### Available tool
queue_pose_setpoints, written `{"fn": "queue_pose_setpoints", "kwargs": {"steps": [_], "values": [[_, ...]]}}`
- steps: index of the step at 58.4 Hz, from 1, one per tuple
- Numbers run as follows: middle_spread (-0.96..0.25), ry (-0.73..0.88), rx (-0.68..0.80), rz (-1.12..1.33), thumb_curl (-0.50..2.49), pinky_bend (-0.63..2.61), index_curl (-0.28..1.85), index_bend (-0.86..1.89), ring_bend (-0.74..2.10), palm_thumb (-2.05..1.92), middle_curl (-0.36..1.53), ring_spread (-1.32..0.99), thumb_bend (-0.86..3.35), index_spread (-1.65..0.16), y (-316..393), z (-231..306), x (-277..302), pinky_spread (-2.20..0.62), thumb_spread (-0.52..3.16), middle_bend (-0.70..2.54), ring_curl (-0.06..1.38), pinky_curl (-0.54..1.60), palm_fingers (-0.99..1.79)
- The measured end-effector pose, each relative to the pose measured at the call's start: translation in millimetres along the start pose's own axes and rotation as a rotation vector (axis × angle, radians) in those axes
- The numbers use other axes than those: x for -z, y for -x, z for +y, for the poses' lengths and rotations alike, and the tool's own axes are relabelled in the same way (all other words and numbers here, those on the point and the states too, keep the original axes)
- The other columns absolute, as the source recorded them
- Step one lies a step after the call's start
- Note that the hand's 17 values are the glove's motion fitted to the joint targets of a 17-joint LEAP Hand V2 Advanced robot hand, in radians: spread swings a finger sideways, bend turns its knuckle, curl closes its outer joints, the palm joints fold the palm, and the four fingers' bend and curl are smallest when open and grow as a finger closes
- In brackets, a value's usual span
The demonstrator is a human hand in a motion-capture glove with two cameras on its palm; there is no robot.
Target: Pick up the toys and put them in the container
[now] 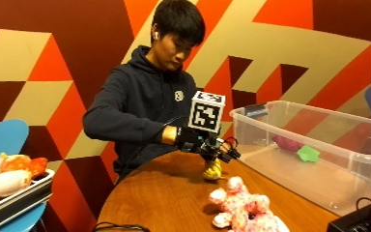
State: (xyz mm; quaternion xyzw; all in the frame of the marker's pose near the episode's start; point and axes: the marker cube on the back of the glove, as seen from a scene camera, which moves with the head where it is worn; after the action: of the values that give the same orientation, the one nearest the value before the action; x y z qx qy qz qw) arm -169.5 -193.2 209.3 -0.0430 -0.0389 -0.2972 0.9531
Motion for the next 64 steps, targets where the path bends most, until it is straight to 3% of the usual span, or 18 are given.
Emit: {"fn": "queue_pose_setpoints", "kwargs": {"steps": [9, 26, 30, 36, 42, 64], "values": [[-0.1, -0.03, -0.014, -0.016, 0.4, 0.58, 0.68, 1.29, 0.12, 0.72, 0.28, -0.07, 0.08, -0.27, 2, 5, 10, -0.06, 1.28, 0.34, 0.04, 0.13, 0.15], [-0.17, -0.059, -0.012, 0.02, 0.37, 0.57, 0.66, 1.35, 0.15, 0.75, 0.35, -0.12, 0.08, -0.23, 4, 23, 39, -0.07, 1.34, 0.44, 0.04, 0.14, 0.14], [-0.16, -0.03, -0.019, -0.001, 0.36, 0.65, 0.62, 1.19, 0.2, 0.71, 0.35, -0.12, 0.04, -0.23, 2, 26, 44, -0.07, 1.3, 0.4, 0.07, 0.17, 0.03], [-0.1, 0.022, -0.048, 0.019, 0.34, 0.85, 0.47, 0.59, 0.3, 0.6, 0.33, -0.09, -0.04, -0.26, -2, 27, 41, -0.06, 1.2, 0.29, 0.12, 0.23, -0.25], [-0.05, 0.058, -0.056, 0.055, 0.32, 0.92, 0.36, 0.2, 0.27, 0.49, 0.3, -0.06, -0.06, -0.26, -4, 24, 33, -0.06, 1.13, 0.13, 0.14, 0.25, -0.36], [0.03, 0.218, -0.021, 0.087, 0.32, 0.91, 0.25, 0.1, 0.14, 0.42, 0.19, 0.0, -0.01, -0.25, -3, -15, -21, -0.04, 1.05, 0.06, 0.16, 0.25, -0.4]]}}
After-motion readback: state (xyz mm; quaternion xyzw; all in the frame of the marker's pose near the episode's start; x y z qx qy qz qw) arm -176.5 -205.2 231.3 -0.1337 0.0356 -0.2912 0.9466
